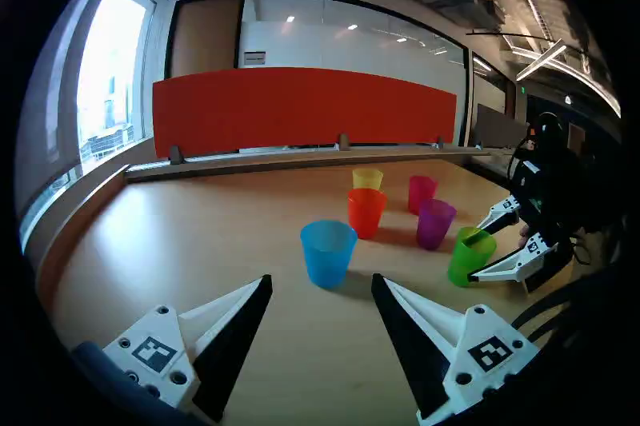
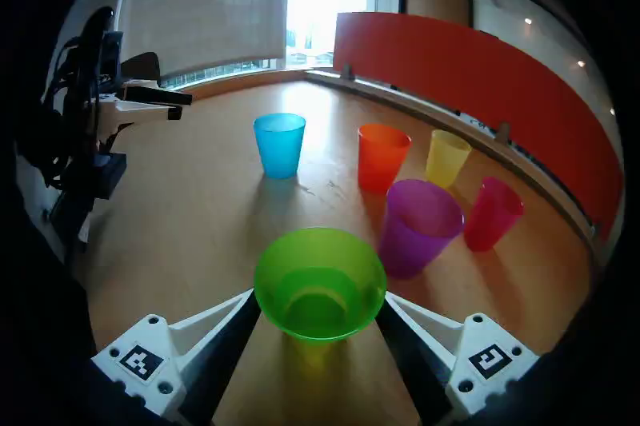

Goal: Pour water

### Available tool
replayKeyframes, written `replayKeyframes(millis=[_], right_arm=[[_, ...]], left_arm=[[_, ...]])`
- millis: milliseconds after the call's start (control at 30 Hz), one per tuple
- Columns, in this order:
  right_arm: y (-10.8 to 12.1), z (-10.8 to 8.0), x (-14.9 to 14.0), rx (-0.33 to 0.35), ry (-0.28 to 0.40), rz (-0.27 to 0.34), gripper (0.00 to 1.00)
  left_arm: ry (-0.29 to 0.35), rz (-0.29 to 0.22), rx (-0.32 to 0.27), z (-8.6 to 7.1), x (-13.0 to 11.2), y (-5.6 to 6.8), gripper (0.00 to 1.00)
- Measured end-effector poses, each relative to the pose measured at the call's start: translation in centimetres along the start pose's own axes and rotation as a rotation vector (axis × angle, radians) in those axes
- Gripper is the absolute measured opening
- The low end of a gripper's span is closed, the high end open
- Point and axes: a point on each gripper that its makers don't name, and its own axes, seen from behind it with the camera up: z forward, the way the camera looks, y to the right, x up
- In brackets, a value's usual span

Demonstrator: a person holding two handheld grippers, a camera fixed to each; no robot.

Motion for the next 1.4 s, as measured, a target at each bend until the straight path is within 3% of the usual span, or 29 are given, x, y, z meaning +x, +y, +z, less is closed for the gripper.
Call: replayKeyframes(millis=[300, 700, 1100, 1400], right_arm=[[0.2, -1.5, -0.7, -0.027, -0.014, 0.007, 1.0], [0.9, -6.6, -1.2, -0.153, 0.027, 0.124, 1.0], [2.8, -12.0, 1.7, -0.361, 0.147, 0.274, 1.0], [6.1, -15.8, 5.0, -0.533, 0.257, 0.327, 1.0]], left_arm=[[-0.006, -0.01, 0.014, -0.1, -0.2, -0.4, 0.92], [-0.008, -0.031, 0.074, -0.6, 0.2, -1.9, 0.92], [-0.016, -0.072, 0.149, -1.0, 1.2, -4.6, 0.92], [-0.003, -0.117, 0.174, -1.0, 2.5, -6.0, 0.92]])
